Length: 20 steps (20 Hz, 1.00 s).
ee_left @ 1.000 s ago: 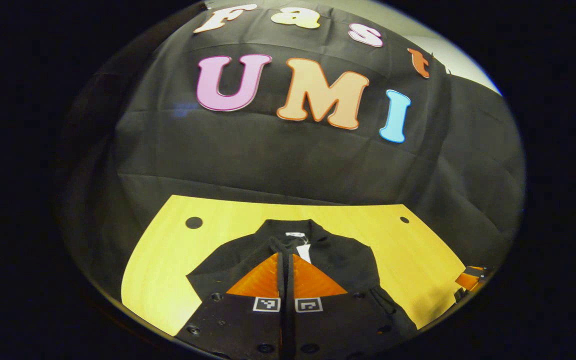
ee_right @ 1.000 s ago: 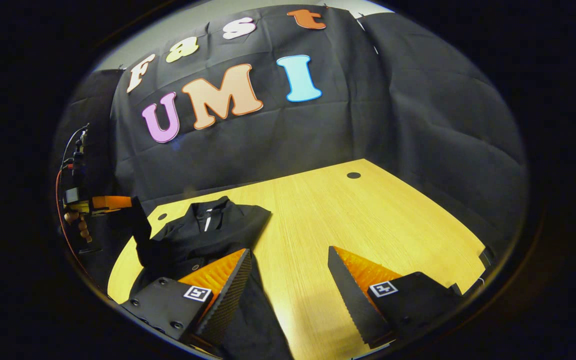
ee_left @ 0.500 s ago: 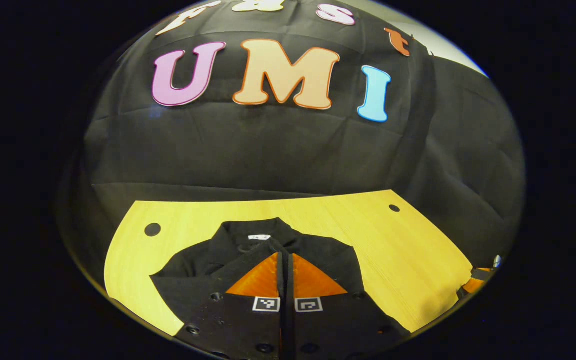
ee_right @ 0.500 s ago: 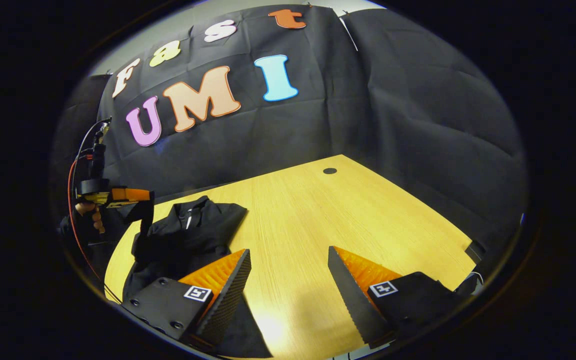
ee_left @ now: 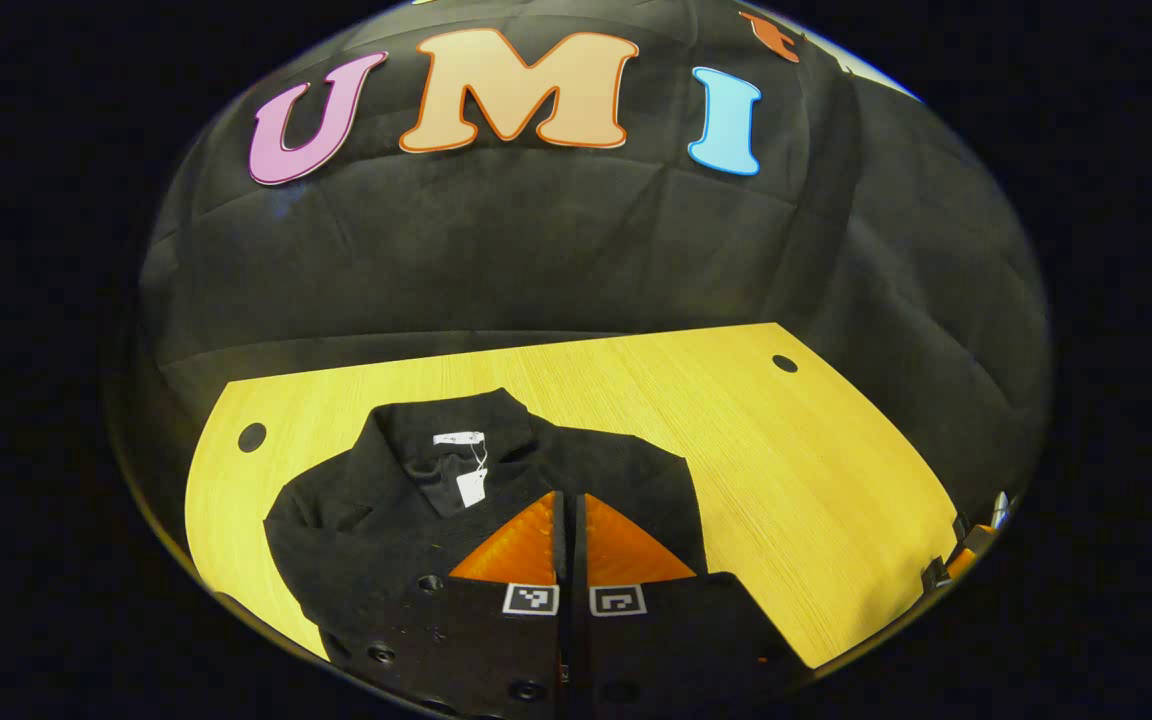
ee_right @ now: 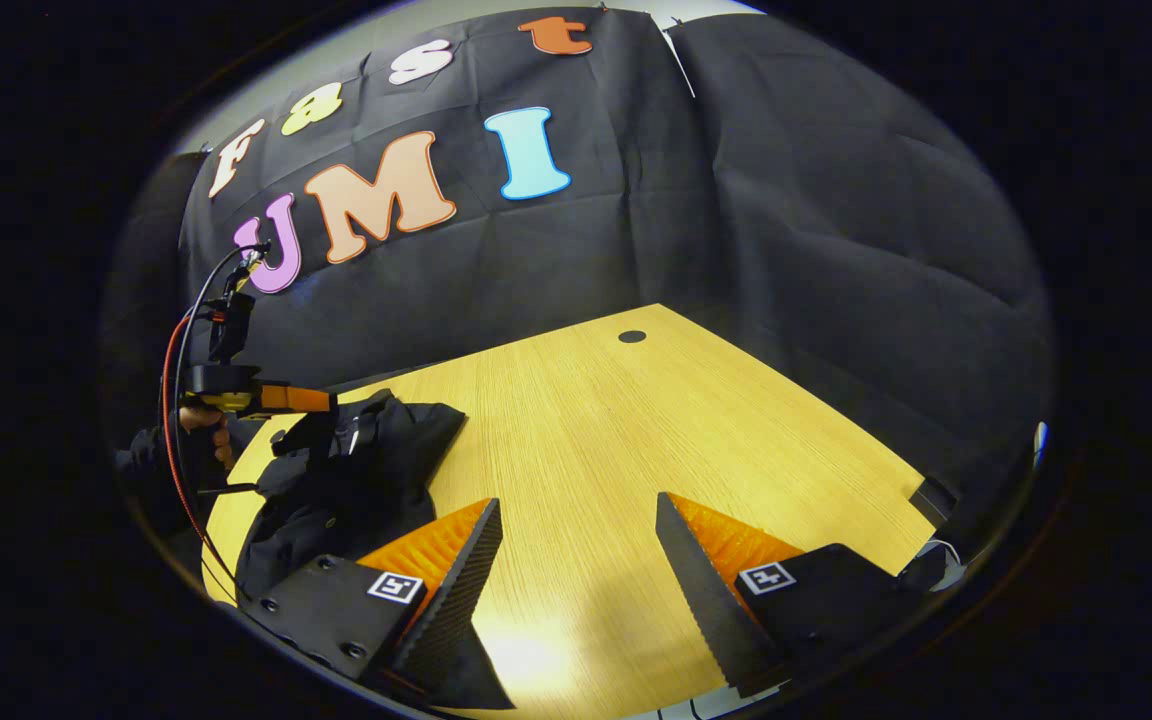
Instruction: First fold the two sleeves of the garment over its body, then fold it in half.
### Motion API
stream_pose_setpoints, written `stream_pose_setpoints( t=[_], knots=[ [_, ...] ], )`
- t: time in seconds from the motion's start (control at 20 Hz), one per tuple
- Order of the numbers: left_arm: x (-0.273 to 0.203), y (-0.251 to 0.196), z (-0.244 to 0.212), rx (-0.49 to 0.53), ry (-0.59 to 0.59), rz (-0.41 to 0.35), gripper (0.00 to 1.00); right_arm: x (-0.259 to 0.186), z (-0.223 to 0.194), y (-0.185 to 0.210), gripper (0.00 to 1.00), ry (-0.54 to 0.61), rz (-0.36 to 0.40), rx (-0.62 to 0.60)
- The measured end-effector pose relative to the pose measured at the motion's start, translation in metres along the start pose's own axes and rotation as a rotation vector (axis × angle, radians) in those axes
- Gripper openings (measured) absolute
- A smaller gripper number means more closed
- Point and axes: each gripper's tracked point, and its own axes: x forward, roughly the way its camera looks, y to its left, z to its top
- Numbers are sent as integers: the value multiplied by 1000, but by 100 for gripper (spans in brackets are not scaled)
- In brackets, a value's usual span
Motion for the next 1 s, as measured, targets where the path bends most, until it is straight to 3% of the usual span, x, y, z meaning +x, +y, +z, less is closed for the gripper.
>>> stream_pose_setpoints(
  t=[0.2,0.25,0.35,0.6,0.7,1.0],
  knots=[
    [-2,-7,17,22,-70,26,0,3,0,4,98,6,23,-7],
    [-13,-4,33,20,-132,41,31,3,0,6,95,4,33,-10],
    [-38,5,48,3,-203,73,94,5,0,12,99,4,64,-19],
    [-112,58,26,-22,-249,188,94,12,-4,36,98,19,167,-77],
    [-141,78,6,-28,-248,234,94,12,-8,45,95,23,188,-105],
    [-206,117,-72,-78,-177,303,95,-4,-26,81,98,28,213,-147]
  ],
)
